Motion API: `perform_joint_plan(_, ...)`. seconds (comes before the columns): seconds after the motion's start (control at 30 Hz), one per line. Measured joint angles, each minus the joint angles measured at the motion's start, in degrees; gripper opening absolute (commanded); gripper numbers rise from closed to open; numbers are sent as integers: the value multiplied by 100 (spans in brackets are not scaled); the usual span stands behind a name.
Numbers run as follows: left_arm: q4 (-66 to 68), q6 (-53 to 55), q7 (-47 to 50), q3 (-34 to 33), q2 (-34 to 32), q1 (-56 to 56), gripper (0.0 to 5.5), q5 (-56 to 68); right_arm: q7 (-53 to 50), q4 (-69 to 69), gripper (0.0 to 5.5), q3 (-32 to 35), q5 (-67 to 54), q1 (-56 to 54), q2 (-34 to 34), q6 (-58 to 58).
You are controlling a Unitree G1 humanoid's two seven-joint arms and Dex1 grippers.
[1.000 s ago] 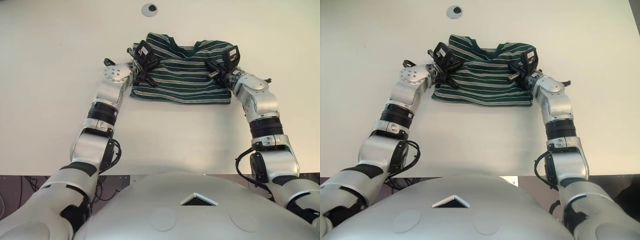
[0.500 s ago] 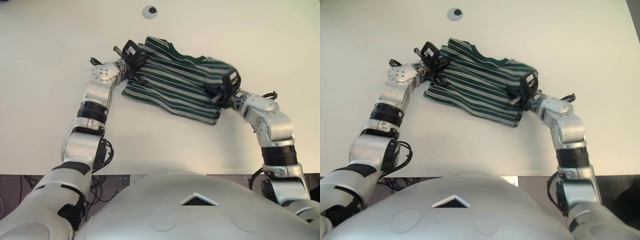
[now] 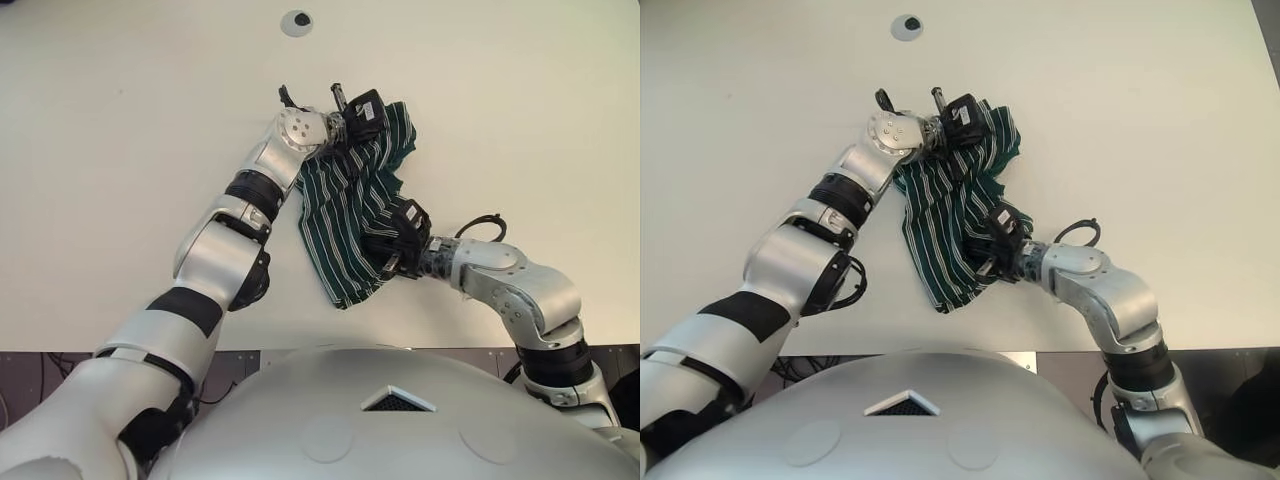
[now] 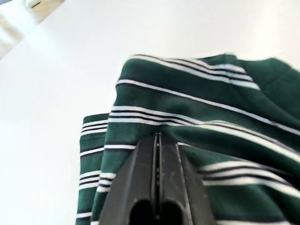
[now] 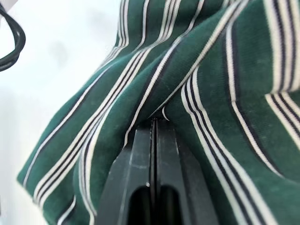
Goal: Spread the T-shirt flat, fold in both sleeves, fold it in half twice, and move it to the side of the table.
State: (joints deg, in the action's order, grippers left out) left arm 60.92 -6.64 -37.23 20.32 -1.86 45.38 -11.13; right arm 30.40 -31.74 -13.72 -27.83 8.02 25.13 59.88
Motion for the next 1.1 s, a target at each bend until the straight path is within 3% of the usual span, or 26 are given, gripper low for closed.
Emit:
perform_joint_plan(0.07, 143, -138, 53, -46, -27, 19, 3, -1, -176, -358, 0, 387, -200, 90, 11, 304)
perform_joint_plan(0.3, 423, -837, 171, -40, -91, 5, 0, -130, -655, -1297, 119, 1985, -810, 760, -42, 720)
perform_joint_plan(0.47, 105, -1862, -189, -398, -196, -96, 0, 316, -483, -2071, 100, 2972, -1734, 431, 158, 670)
perform_joint_plan(0.53, -438, -2124, -450, -648, -250, -110, 0, 670, -373, -1989, 58, 2891, -1654, 143, 527, 484)
perform_joint_plan(0.63, -1738, -1771, -736, -780, -616, -441, 0, 917, -107, -1422, 5, 1977, -739, 207, 1085, -257)
perform_joint_plan(0.77, -4127, -77, -1274, -860, -1476, -1479, 0, 1298, 312, -539, 5, 933, 369, 350, 1620, -1345)
perform_joint_plan(0.9, -6474, 1787, -1610, -806, -2509, -2919, 0, 1387, 498, 307, 5, 285, 1034, 262, 1626, -1966)
perform_joint_plan(1.1, -6810, 2420, -1592, -235, -3201, -3849, 0, 719, 865, 183, 5, -208, 1489, 353, 2084, -2411)
